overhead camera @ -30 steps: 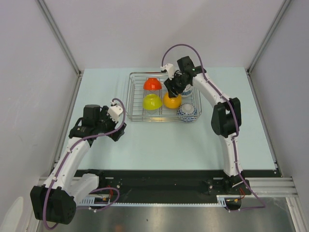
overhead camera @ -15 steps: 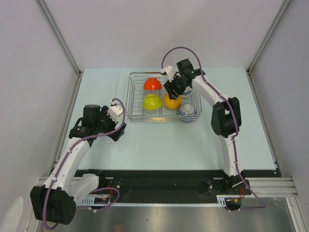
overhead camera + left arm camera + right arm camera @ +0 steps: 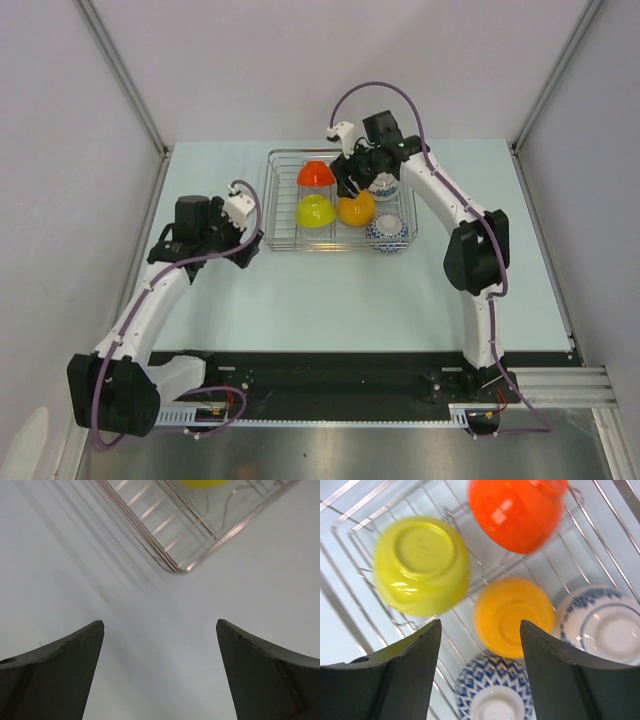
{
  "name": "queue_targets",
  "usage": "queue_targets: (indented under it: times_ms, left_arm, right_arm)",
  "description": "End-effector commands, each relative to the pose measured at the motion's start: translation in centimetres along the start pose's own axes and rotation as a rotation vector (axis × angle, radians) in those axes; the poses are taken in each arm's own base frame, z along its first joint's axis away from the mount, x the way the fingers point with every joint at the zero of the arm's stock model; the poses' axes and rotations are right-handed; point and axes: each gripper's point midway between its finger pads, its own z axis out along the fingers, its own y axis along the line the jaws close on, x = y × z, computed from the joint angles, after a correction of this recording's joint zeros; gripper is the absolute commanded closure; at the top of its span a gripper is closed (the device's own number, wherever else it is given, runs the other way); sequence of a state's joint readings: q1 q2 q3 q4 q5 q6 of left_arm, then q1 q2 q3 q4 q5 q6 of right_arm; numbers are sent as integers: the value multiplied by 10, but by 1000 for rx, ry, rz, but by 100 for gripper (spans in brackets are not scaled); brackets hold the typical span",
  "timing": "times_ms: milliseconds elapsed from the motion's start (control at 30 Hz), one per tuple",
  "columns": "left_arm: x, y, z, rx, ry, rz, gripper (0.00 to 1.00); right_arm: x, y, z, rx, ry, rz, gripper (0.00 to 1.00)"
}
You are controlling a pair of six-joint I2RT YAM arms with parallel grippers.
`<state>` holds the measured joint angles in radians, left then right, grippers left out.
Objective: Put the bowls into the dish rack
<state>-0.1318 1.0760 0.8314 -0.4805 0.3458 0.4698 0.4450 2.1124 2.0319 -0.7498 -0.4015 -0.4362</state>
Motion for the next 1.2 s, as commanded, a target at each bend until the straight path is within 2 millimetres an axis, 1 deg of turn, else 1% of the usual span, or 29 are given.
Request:
queue_targets:
  times_ms: [0,33,67,100,133,167,200,233,300,333,367,467,533,600,733,867,967,1000,1100,1133,1167]
  left_arm:
    - [-56,49,-2,-177,-126,-13,0]
    - [-58,55,4,-191,-123,-20,0]
    - [-66,62,6,-204,-130,-18,0]
    - [-69,65,9,-211,-127,-20,0]
    - [-72,72,16,-218,-114,-32,0]
    - [-73,74,19,-220,-110,-37,0]
    - [-75,75,21,-219,-111,-43,0]
    - [-79,75,23,-211,-118,-53,1]
    - [-81,74,25,-205,-130,-52,0]
    - [-79,73,26,-201,-129,-54,0]
    - [-80,72,25,-199,-134,-51,0]
    - [-78,70,24,-195,-130,-40,0]
    - [-73,66,24,-184,-121,-34,0]
    - [-74,64,21,-183,-130,-25,0]
    - [-69,60,20,-171,-127,-11,0]
    - [-69,58,17,-169,-135,-6,0]
    - [-70,57,16,-167,-139,-5,0]
    - [-69,57,16,-167,-138,-4,0]
    - [-69,57,14,-170,-141,-1,0]
    - [-69,56,15,-169,-142,-1,0]
    - [-69,56,14,-169,-142,0,0]
  right_arm:
    - [-50,33,-10,-77,-116,-4,31]
    - [-48,36,-2,-92,-106,12,31]
    - [-51,44,3,-113,-109,13,31]
    - [-59,46,3,-119,-127,11,31]
    - [-62,48,5,-129,-134,30,31]
    - [-60,52,13,-150,-127,42,31]
    - [-64,55,16,-161,-138,49,31]
    - [-69,56,17,-170,-149,52,31]
    - [-71,62,28,-189,-158,72,30]
    - [-72,63,30,-192,-162,75,30]
    - [-70,63,38,-191,-161,90,29]
    - [-68,61,48,-183,-162,124,26]
    - [-62,59,57,-182,-150,140,25]
    - [-57,57,65,-179,-138,151,24]
    - [-51,54,69,-172,-124,160,22]
    - [-45,54,72,-176,-111,168,22]
    - [-41,57,71,-188,-102,172,23]
    - [-37,58,72,-190,-93,176,23]
    - [-34,59,70,-192,-91,174,27]
    - [-28,60,71,-194,-78,180,30]
    - [-29,60,70,-192,-85,177,32]
